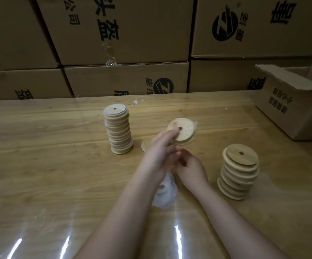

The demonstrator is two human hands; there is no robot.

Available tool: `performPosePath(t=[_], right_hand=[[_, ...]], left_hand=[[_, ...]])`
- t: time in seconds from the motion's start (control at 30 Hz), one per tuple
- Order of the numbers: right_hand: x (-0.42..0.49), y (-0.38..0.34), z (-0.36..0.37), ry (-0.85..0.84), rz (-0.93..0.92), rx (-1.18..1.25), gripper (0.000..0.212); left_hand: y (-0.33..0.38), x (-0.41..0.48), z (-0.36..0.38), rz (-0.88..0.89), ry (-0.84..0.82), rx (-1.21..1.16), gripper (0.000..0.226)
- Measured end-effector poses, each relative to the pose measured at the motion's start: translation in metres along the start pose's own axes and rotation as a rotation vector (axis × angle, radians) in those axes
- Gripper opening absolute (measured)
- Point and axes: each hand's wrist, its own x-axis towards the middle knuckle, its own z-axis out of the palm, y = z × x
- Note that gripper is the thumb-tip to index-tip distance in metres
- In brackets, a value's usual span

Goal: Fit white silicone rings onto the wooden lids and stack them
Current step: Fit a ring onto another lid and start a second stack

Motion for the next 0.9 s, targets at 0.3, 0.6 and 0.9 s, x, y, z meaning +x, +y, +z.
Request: performPosePath(t=[0.3,0.6,0.9], right_hand=[[-0.004,-0.002,0.006,-0.189,-0.191,-0.245,0.027],[-0.006,-0.004,0.007,-0.18,-0.235,-0.129,0.009],[-0.007,-0.005,0.006,-0.24,-0.251,-0.032,0.007]], left_hand=[[-0.009,0.0,-0.1,0.179,0.246,0.094,0.011],[-0.022,0.005,-0.093,0.371,0.162,0.364,0.012],[-0.028,0.013,-0.095,0.378,0.105,0.437,0.012]])
